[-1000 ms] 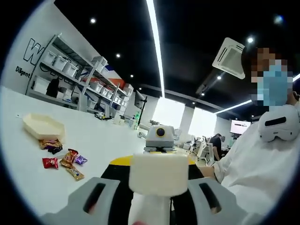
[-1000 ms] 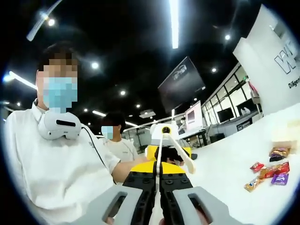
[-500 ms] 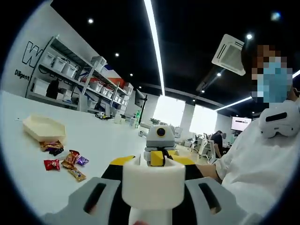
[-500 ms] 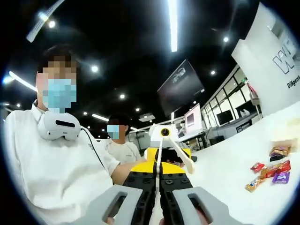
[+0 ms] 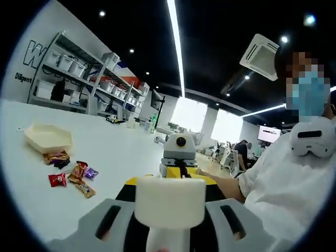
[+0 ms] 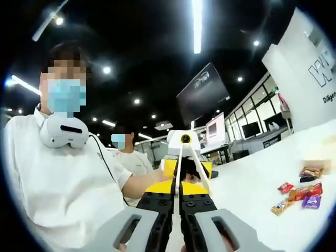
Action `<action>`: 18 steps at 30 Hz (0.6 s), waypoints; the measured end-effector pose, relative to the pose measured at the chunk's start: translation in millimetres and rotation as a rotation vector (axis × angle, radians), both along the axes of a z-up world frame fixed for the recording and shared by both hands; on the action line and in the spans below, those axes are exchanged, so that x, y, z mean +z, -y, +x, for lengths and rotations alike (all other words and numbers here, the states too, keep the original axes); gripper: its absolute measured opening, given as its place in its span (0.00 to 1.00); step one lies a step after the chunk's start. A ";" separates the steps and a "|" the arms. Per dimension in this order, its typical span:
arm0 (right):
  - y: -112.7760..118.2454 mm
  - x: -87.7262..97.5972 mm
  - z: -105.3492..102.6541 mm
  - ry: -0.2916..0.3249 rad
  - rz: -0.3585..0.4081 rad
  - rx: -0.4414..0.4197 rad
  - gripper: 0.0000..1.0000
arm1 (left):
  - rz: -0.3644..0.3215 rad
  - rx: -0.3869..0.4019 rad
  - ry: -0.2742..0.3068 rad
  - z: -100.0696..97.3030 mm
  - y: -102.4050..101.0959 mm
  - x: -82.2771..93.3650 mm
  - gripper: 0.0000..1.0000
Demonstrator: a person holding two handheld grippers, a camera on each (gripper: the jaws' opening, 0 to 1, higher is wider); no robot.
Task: Place the target food into the container with the food tongs after gripping and lifting it, then release it inside without dropping or visibly crushing the food.
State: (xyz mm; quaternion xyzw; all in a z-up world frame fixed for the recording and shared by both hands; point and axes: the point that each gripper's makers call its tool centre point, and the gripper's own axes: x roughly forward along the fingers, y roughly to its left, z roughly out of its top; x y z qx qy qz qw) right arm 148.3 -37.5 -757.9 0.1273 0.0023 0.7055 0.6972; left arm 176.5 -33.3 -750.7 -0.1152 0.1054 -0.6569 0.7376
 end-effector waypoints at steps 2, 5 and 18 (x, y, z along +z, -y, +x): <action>3.3 -0.9 2.7 0.012 -0.025 -0.021 0.00 | 0.002 0.004 0.009 2.8 -1.7 0.6 0.23; 10.4 1.4 8.4 0.026 -0.031 -0.055 0.02 | 0.007 0.009 0.013 8.3 -5.0 -0.2 0.23; 25.5 -23.3 48.9 0.119 -0.316 -0.291 0.16 | 0.052 0.029 0.030 33.4 -12.3 -4.8 0.23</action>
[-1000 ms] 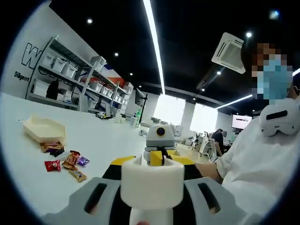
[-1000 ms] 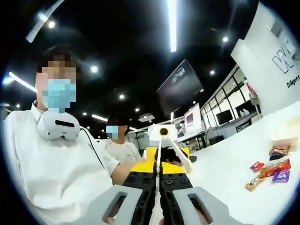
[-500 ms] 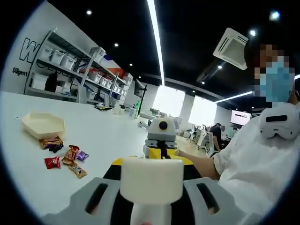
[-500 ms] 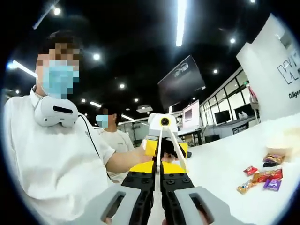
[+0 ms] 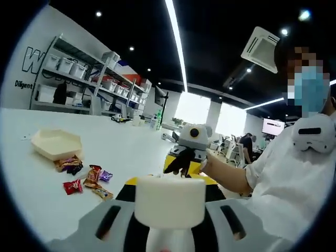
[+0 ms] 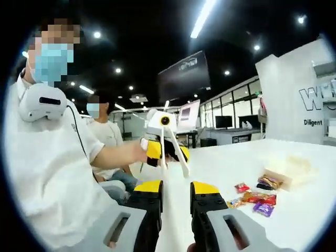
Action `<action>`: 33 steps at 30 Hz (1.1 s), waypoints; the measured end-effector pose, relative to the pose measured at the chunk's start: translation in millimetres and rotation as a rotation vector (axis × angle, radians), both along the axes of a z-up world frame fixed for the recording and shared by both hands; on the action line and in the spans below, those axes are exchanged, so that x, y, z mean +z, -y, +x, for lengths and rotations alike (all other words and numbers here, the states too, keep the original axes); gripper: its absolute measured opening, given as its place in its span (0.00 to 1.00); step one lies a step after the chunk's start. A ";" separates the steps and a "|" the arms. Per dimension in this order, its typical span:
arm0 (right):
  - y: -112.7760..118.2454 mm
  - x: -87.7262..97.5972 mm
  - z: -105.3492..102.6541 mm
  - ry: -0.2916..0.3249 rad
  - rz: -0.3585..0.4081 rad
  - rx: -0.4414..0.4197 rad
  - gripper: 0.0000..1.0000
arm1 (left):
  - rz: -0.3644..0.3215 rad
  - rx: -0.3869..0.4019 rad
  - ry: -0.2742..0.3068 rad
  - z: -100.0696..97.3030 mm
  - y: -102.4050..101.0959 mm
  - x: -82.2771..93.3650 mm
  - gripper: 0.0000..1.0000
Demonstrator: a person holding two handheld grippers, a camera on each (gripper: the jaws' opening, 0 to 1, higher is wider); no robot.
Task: Place the target food into the container with the food tongs after gripping and lifting it, then release it inside without dropping or visibly crushing the food.
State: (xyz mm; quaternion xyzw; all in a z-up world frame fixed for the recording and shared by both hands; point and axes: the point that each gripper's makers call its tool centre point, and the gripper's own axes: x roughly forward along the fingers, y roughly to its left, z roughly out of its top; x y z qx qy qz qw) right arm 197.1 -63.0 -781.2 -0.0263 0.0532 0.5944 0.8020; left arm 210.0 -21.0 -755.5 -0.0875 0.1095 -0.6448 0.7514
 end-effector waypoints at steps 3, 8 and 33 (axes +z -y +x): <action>5.4 -9.7 11.6 0.009 -0.090 -0.077 0.21 | 0.016 0.006 0.009 6.3 0.4 -2.7 0.23; 12.2 -20.8 25.0 0.014 -0.201 -0.166 0.28 | 0.031 0.019 0.013 15.2 0.0 -6.0 0.23; 16.0 -11.8 51.6 0.049 -0.326 -0.249 0.40 | 0.109 0.083 0.084 74.3 -15.0 -13.8 0.23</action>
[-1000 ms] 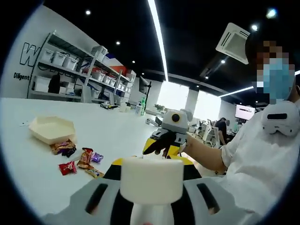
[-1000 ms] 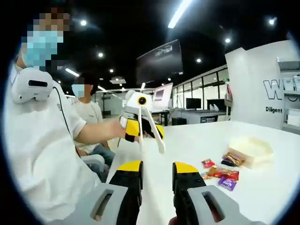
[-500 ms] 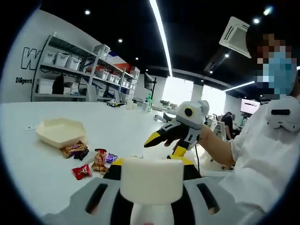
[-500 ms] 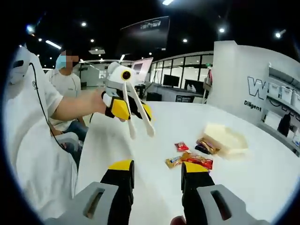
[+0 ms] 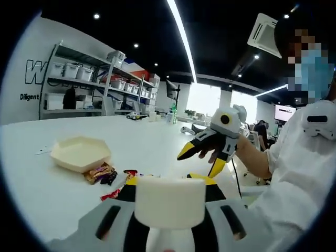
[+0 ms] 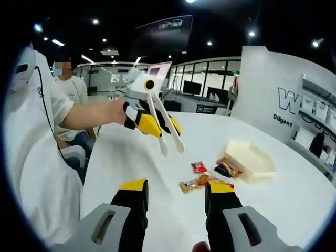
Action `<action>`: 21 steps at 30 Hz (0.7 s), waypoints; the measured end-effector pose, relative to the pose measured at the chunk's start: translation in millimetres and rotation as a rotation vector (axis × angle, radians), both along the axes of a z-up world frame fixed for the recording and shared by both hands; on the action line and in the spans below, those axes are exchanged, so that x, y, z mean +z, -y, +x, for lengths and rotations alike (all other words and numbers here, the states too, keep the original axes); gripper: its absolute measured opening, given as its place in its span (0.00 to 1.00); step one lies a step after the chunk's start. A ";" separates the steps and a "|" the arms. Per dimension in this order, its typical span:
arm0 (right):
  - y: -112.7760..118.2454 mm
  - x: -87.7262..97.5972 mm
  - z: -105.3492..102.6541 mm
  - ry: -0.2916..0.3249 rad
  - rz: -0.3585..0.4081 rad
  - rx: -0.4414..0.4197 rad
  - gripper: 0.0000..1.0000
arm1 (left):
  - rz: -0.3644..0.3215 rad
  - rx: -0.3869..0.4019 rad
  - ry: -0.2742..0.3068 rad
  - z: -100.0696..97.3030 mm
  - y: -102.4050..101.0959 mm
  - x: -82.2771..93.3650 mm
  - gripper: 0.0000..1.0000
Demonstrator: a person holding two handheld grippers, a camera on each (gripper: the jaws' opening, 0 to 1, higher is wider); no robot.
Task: Place the target food into the container with the food tongs after gripping and lifting it, then release it inside without dropping or visibly crushing the food.
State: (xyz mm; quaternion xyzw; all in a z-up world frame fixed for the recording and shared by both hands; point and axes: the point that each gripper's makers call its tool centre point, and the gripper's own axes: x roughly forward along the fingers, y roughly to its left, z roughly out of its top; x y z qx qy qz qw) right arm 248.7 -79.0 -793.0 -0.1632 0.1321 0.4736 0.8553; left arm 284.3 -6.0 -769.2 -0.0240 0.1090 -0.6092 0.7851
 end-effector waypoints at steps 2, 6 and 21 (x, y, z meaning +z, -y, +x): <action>-0.2 1.5 2.5 0.001 0.003 0.000 0.40 | 0.008 0.005 0.009 7.3 -1.2 -0.2 0.23; -0.7 3.5 9.3 0.000 0.004 -0.003 0.42 | 0.013 0.007 0.022 15.9 -2.5 0.7 0.23; 4.3 7.4 28.7 -0.006 0.011 -0.009 0.44 | 0.076 0.012 0.084 65.5 2.2 -0.3 0.23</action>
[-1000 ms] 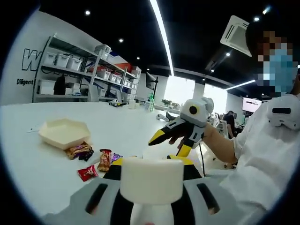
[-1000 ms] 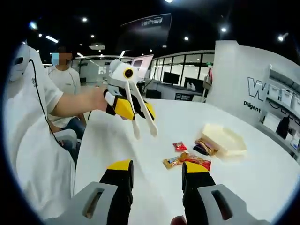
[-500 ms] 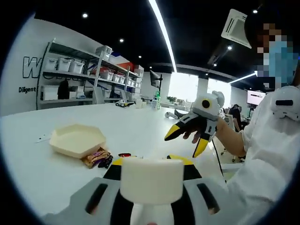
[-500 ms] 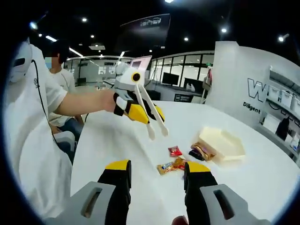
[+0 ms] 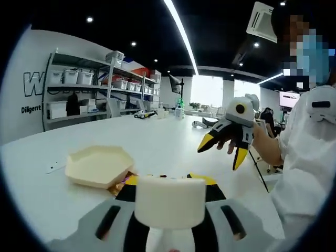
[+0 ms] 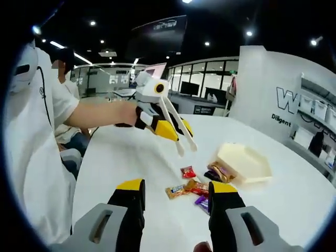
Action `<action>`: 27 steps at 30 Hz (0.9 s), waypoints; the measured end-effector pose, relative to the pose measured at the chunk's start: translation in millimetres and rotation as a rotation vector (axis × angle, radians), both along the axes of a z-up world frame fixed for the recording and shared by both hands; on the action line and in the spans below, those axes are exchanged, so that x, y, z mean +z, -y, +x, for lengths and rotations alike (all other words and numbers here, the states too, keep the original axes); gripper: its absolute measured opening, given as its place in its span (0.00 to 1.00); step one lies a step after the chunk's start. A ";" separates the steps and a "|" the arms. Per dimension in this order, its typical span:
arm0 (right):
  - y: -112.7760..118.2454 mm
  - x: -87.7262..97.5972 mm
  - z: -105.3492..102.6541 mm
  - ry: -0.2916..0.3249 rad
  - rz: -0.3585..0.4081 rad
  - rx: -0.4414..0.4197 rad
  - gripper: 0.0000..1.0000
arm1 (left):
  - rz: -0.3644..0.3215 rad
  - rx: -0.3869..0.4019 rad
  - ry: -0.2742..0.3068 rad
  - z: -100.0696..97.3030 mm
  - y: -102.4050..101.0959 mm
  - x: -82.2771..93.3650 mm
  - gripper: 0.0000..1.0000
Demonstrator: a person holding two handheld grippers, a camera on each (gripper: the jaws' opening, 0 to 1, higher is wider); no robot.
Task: Place the target food into the container with the food tongs after gripping and lifting it, then release it inside without dropping or visibly crushing the food.
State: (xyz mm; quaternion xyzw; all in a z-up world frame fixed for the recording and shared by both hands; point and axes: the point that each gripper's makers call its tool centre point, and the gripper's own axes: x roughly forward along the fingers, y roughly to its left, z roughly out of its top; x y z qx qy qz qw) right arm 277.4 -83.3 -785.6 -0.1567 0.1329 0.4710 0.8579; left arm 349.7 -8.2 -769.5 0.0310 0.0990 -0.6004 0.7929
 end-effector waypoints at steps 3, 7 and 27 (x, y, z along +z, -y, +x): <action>2.5 -1.4 3.9 -0.004 0.001 -0.004 0.44 | 0.016 -0.006 0.005 9.2 3.4 -1.8 0.23; 6.8 -4.0 10.5 -0.012 0.006 -0.014 0.44 | 0.035 -0.017 0.016 21.5 8.7 -3.8 0.23; 13.5 -8.3 22.7 -0.027 0.004 -0.022 0.43 | 0.135 -0.046 0.054 66.9 28.5 -24.3 0.23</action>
